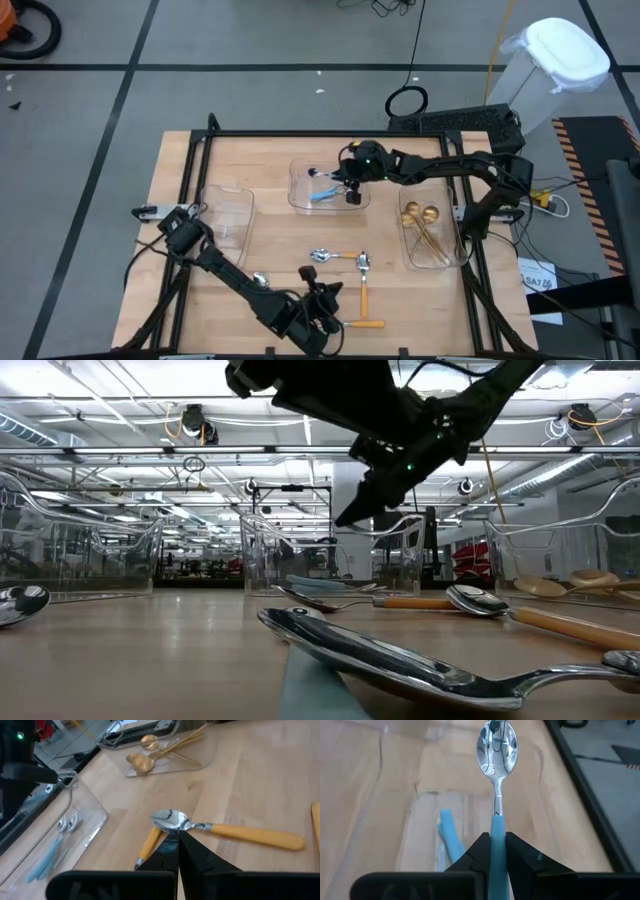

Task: Sort silverware by color (type)
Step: Put the blue spoon into the top transparent bin

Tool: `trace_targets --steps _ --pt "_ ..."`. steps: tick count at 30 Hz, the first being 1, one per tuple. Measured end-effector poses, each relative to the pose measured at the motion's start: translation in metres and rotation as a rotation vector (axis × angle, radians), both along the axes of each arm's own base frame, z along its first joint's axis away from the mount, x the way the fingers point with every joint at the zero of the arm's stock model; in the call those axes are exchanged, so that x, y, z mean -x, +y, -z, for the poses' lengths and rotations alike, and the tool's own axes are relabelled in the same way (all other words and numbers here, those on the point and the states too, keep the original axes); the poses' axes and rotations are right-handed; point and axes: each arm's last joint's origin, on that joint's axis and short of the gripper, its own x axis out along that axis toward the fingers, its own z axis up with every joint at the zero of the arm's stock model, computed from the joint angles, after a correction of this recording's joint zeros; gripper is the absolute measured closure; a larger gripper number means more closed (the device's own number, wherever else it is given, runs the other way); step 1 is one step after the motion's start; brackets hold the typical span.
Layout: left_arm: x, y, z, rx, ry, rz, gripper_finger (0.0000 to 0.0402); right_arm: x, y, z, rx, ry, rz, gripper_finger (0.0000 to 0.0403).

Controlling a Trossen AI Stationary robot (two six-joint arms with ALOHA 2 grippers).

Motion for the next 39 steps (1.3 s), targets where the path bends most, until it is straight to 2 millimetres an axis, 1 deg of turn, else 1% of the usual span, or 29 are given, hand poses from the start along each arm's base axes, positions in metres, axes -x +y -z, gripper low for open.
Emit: trace_targets --steps 5,12,17,21,28,33,36,39 --pt "0.001 0.001 0.001 -0.001 0.016 -0.007 0.0398 -0.004 -0.001 0.016 -0.017 0.042 0.0 0.0367" --pt "-0.003 0.009 0.002 -0.01 0.028 -0.026 0.0398 -0.006 -0.002 0.028 -0.053 0.078 0.018 0.0365" --pt "-0.005 0.014 0.003 -0.01 0.042 -0.027 0.0398 -0.008 -0.003 0.038 -0.059 0.106 0.02 0.0349" --pt "-0.006 0.017 0.003 -0.007 0.051 -0.029 0.0398 -0.008 -0.003 0.042 -0.062 0.118 0.024 0.0343" --pt "-0.008 0.02 0.003 -0.007 0.056 -0.037 0.0398 -0.008 -0.003 0.042 -0.058 0.119 0.024 0.0343" --pt "-0.008 0.02 0.003 -0.008 0.057 -0.037 0.0398 -0.007 -0.004 0.039 -0.024 0.123 0.064 0.0325" --pt "-0.008 0.02 0.003 -0.01 0.059 -0.036 0.0398 -0.004 -0.001 0.026 -0.031 0.095 0.067 0.0307" --pt "-0.007 0.02 0.004 -0.016 0.068 -0.036 0.0399 0.003 0.005 0.006 -0.039 0.071 0.066 0.0287"
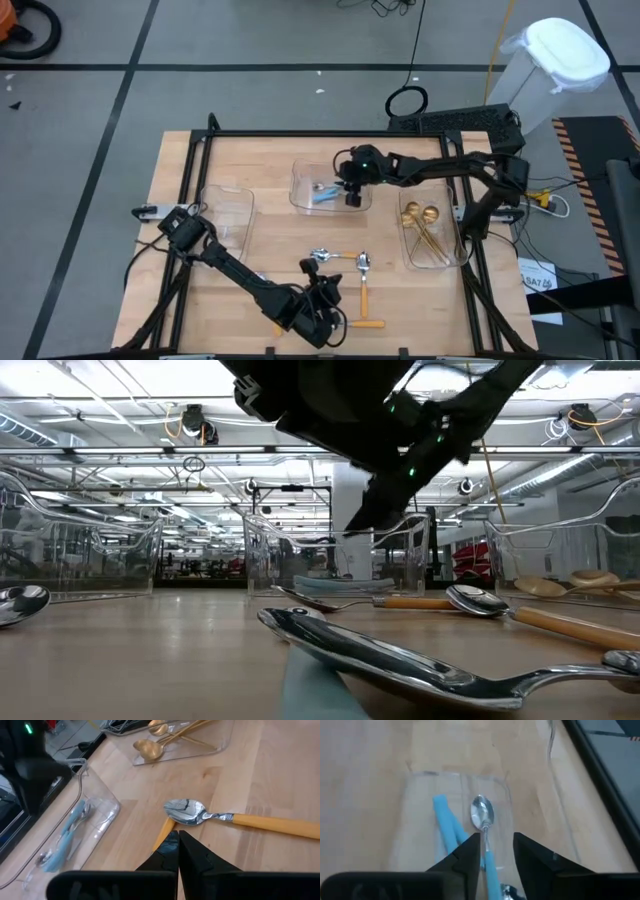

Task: Sort silverware by color (type)
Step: Put the blue spoon into the top transparent bin

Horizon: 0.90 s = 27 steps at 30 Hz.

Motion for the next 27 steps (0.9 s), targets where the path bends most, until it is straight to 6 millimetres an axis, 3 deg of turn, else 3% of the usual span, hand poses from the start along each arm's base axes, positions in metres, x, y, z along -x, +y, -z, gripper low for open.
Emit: trace_targets --steps 5,12,18,27 --pt "0.001 0.0 0.001 -0.011 0.015 0.001 0.0399 0.022 0.023 -0.042 -0.045 -0.028 -0.007 0.0264" --pt "-0.002 0.006 0.001 -0.082 0.07 0.034 0.0399 0.063 0.086 -0.073 -0.182 0.07 -0.096 0.0259" --pt "-0.006 0.013 0.001 -0.148 0.123 0.063 0.0399 0.091 0.143 -0.061 -0.224 0.058 -0.148 0.0259" --pt "-0.005 0.011 0.003 0.114 0.022 -0.03 0.0398 0.112 0.205 -0.034 -0.158 -0.043 -0.17 0.0259"
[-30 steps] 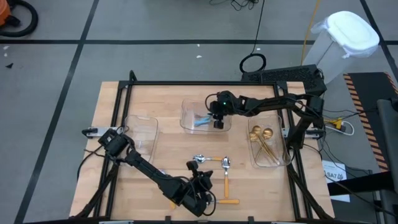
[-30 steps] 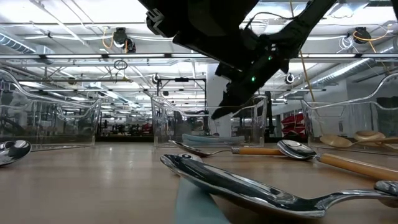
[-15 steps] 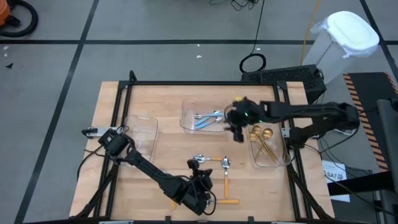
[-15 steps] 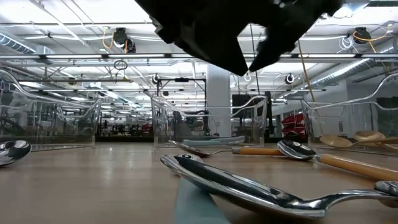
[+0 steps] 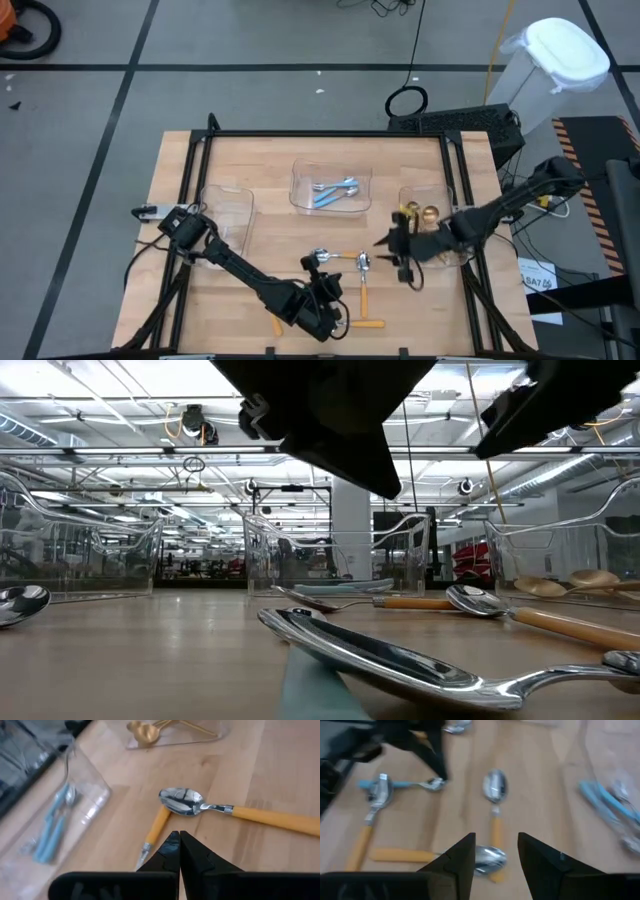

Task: Sort silverware by color (type)
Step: Put the blue spoon into the top transparent bin

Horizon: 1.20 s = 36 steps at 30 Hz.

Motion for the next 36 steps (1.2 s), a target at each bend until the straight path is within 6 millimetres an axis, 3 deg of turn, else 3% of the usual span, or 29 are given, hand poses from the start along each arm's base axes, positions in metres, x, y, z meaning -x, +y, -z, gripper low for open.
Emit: trace_targets --steps 8,17,25,31,36 --pt "0.007 -0.011 0.001 0.139 -0.064 -0.052 0.0352 -0.004 0.045 0.022 0.038 -0.069 -0.083 0.0259" --pt "0.026 -0.04 0.003 0.283 -0.04 -0.012 0.0308 -0.011 0.072 0.038 0.052 -0.02 -0.139 0.0259" --pt "0.038 -0.056 0.006 0.444 0.027 0.013 0.0307 -0.016 0.091 0.034 0.053 -0.027 -0.181 0.0259" --pt "0.039 -0.056 0.01 0.366 0.071 0.055 0.0307 -0.016 0.094 0.033 0.063 -0.033 -0.199 0.0259" --pt "0.038 -0.042 0.024 0.304 0.112 -0.036 0.0307 -0.015 0.094 0.033 0.07 -0.026 -0.203 0.0259"
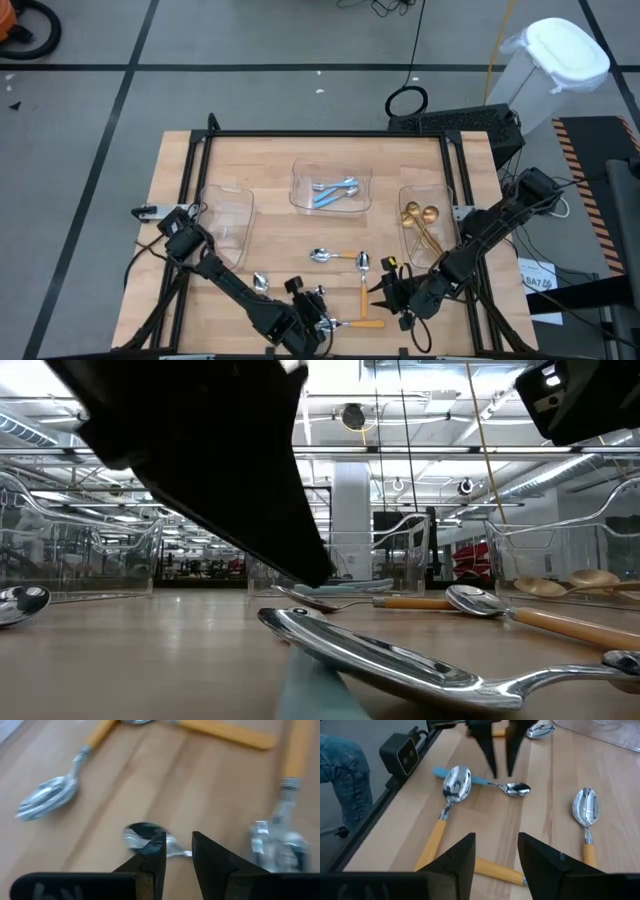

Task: Sort silverware by color (type)
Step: Put the blue spoon into the top transparent bin

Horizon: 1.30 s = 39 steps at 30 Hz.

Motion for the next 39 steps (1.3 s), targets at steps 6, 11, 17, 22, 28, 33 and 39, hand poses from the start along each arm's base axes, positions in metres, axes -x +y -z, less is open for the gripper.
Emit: trace_targets --steps 6,11,17,22,28,33,39 --pt "-0.007 0.013 0.01 -0.053 0.029 -0.031 0.0307 0.001 -0.001 0.001 0.014 0.007 -0.005 0.0259" --pt "-0.011 0.023 0.03 -0.111 0.1 -0.045 0.0307 0.001 -0.001 0.001 0.02 0.014 -0.005 0.0259" --pt "-0.003 0.031 0.034 -0.227 0.146 -0.091 0.0307 0.002 -0.002 0.002 0.03 0.025 -0.004 0.0259" --pt "0.008 0.037 0.035 -0.319 0.24 -0.096 0.0307 0.002 -0.002 0.003 0.031 0.026 -0.004 0.0259" --pt "0.019 0.043 0.033 -0.328 0.267 -0.21 0.0307 0.002 -0.002 0.003 0.029 0.026 -0.003 0.0259" --pt "0.022 0.041 0.025 -0.295 0.28 -0.272 0.0307 0.002 -0.002 0.003 0.024 0.027 0.003 0.0259" --pt "0.015 0.018 -0.004 -0.259 0.273 -0.156 0.0307 0.002 -0.002 0.003 0.025 0.025 0.006 0.0259"
